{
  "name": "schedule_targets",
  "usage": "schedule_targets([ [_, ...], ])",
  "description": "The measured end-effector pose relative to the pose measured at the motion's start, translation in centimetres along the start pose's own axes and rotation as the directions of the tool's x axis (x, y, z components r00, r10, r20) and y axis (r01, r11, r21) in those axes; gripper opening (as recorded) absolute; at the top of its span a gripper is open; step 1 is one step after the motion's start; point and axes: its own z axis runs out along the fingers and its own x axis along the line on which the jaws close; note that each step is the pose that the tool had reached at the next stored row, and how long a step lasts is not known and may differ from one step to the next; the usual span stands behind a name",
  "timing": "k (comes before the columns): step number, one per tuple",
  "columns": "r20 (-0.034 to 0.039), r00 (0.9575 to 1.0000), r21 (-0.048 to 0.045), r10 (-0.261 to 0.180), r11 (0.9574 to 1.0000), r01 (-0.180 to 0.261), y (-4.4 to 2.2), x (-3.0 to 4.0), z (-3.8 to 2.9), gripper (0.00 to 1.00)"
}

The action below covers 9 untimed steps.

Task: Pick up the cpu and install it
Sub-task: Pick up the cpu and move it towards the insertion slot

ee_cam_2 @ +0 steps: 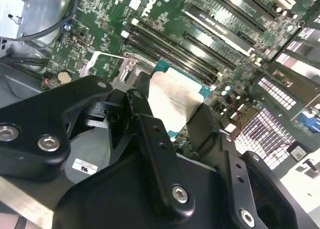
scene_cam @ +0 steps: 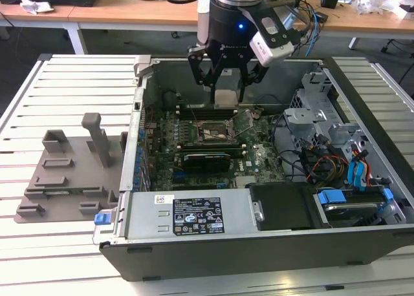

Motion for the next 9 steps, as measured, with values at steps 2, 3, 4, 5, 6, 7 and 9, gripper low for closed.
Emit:
schedule_targets([
  [2, -0.0006, 1.0000, 0.0001, 0.000, 1.0000, 0.000, 0.43, -0.31, 0.35, 0.55],
  [3, -0.0009, 1.0000, 0.0000, 0.000, 1.0000, 0.000, 0.54, -0.41, 0.50, 0.55],
  [4, -0.0013, 1.0000, 0.0000, 0.000, 1.0000, 0.000, 0.63, -0.50, 0.65, 0.55],
  [5, -0.0016, 1.0000, -0.0003, 0.000, 1.0000, 0.000, 0.76, -0.64, 0.96, 0.55],
  [6, -0.0022, 1.0000, 0.0000, 0.000, 1.0000, 0.000, 0.86, -0.78, 1.27, 0.55],
  [7, -0.0025, 1.0000, 0.0001, 0.000, 1.0000, 0.000, 0.92, -0.89, 1.56, 0.55],
  [9, -0.0029, 1.0000, -0.0001, 0.000, 1.0000, 0.000, 0.95, -1.09, 2.26, 0.55],
])
